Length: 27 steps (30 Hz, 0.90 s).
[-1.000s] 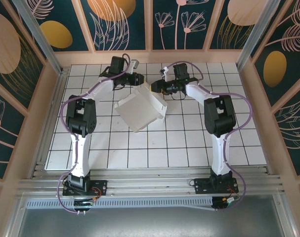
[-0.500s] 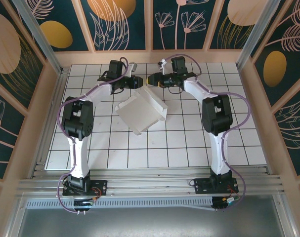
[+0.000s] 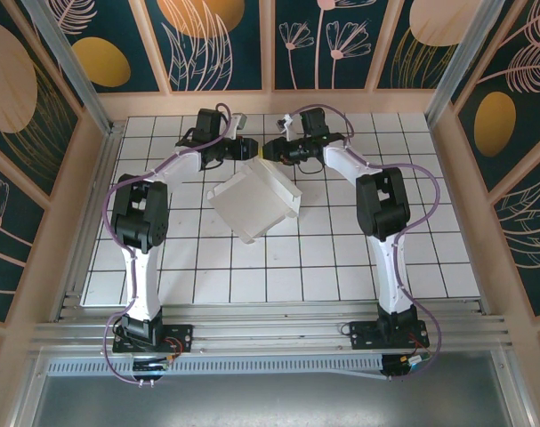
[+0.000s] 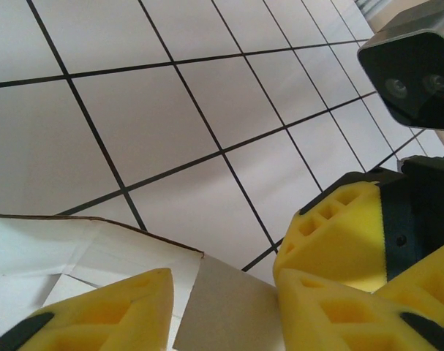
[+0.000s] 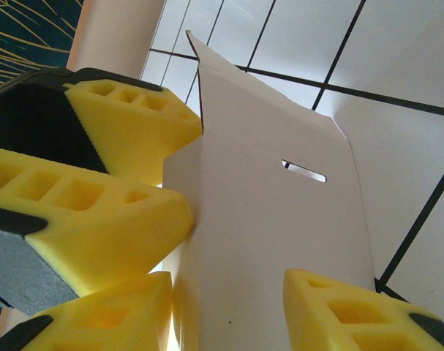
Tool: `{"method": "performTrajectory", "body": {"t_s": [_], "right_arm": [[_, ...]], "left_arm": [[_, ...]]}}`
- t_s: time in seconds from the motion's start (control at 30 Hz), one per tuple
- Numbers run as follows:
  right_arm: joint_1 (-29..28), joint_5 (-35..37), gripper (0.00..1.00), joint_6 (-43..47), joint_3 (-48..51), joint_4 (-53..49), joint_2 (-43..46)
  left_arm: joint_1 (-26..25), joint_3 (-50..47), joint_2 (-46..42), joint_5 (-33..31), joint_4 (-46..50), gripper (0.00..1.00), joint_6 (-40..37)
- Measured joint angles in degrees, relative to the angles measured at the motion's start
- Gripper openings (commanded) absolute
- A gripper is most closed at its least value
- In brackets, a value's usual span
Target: Fold the paper box
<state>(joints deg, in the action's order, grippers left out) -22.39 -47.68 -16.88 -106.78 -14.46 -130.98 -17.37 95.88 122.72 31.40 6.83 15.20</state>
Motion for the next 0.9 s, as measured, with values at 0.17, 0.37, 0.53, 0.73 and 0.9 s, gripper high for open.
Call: {"method": "performTrajectory", "body": {"t_s": [0.17,0.37,0.53,0.73,0.9], "right_arm": [[0.0,-0.2,0.43,0.0,0.0,0.0,0.0],[-0.1,-0.2,0.44,0.0,0.0,0.0,0.0],[-0.1,-0.2,0.44,0.0,0.0,0.0,0.0],[-0.1,-0.2,0.44,0.0,0.0,0.0,0.0],[-0.1,-0.2,0.44,0.0,0.0,0.0,0.0]], "left_arm": [[0.0,-2.2,-1.9,-4.5,-0.4,0.59,-0.4],[0.0,-10.0,-10.9,-11.5,-2.9,0.62,-0.9],[1.6,-20.7,-19.0,-16.5,-9.3,0.64,0.0],[4.9,-25.1,-14.9,-14.0,-11.9,0.67,1.1],[4.7,-24.2,-5.9,-6.8,-12.9,0.65,1.9]]}}
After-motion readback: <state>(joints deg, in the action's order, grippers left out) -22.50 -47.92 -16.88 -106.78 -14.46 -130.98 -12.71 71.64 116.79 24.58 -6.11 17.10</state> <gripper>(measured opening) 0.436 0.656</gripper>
